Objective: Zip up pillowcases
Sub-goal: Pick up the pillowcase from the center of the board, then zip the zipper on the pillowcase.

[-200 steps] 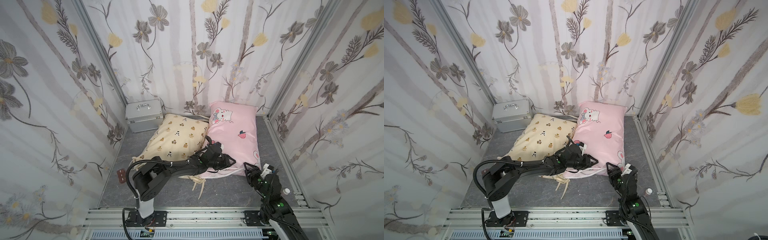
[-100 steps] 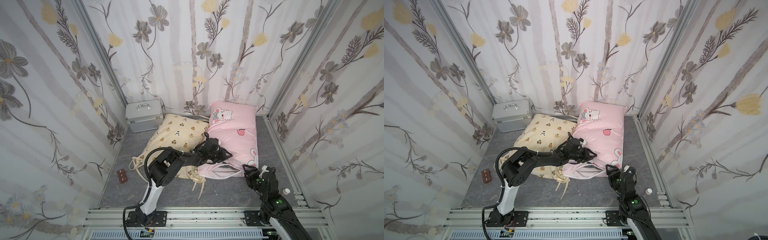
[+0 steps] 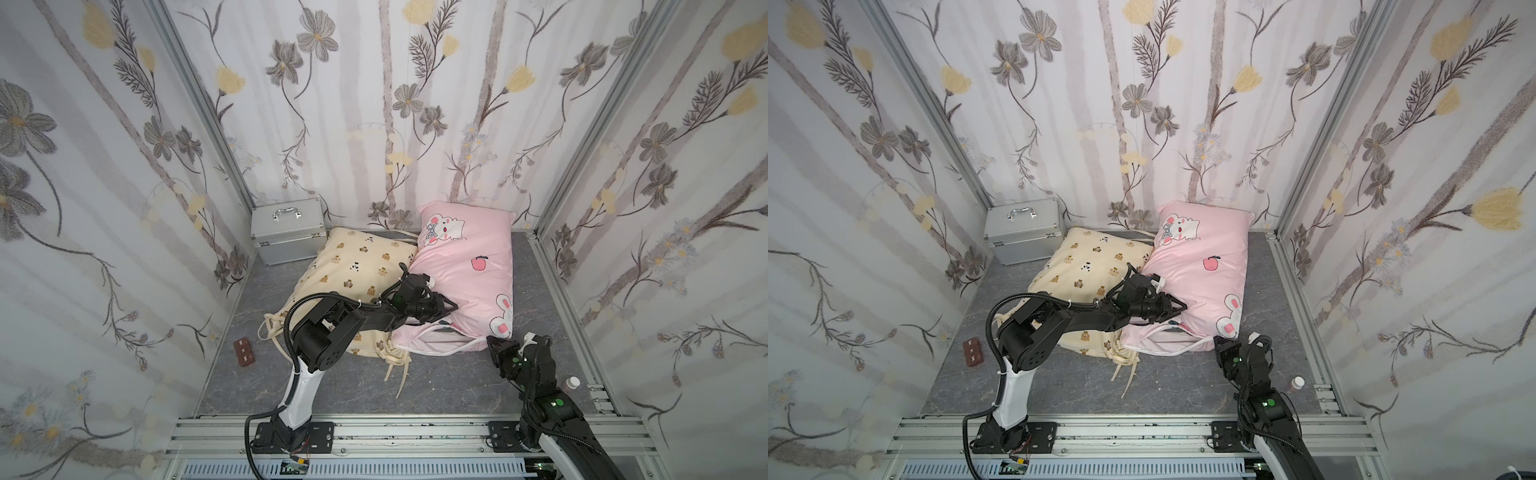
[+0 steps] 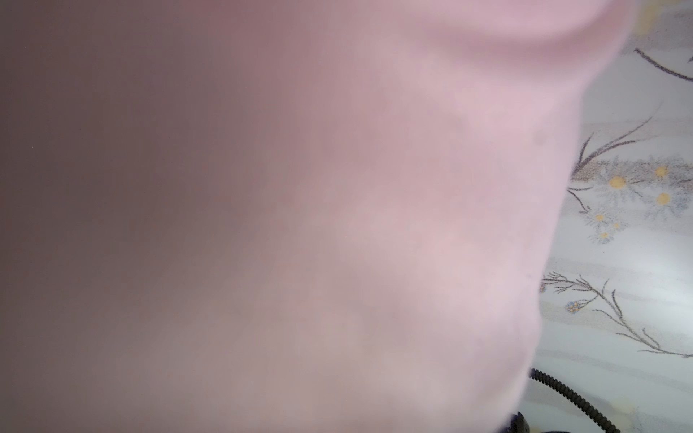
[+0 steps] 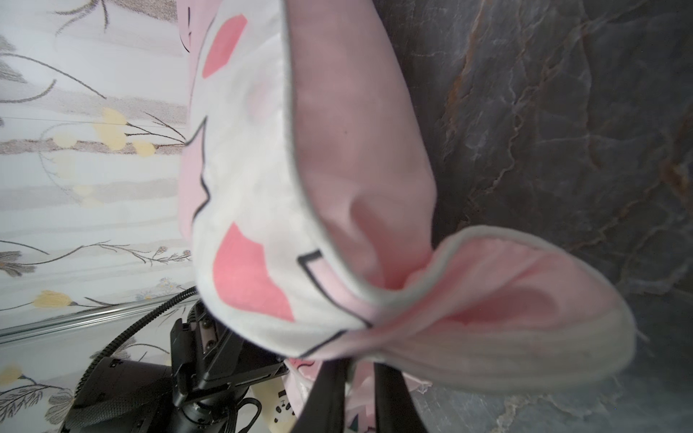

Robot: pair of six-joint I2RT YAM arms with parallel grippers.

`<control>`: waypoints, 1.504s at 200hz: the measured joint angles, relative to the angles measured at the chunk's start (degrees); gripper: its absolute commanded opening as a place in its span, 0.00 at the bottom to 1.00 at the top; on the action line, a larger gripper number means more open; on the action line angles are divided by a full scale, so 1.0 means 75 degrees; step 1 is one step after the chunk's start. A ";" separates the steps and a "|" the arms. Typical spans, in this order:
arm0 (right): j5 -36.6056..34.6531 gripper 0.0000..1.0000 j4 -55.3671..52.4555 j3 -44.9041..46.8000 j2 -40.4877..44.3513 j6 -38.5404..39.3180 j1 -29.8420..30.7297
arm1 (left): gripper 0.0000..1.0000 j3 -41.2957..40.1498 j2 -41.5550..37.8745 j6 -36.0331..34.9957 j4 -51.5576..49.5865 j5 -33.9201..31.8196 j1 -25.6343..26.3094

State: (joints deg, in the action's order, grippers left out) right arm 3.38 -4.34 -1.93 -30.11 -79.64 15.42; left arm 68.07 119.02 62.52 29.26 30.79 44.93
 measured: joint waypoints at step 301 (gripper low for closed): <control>0.2014 0.00 -0.1329 -0.0793 0.0653 0.0504 0.0256 | 0.36 -0.2119 -0.2378 0.1673 -0.0181 -0.0221 0.2087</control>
State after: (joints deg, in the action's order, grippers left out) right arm 18.48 -14.31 -7.88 -25.21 -75.85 17.34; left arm 52.18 101.19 75.07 27.90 29.12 60.58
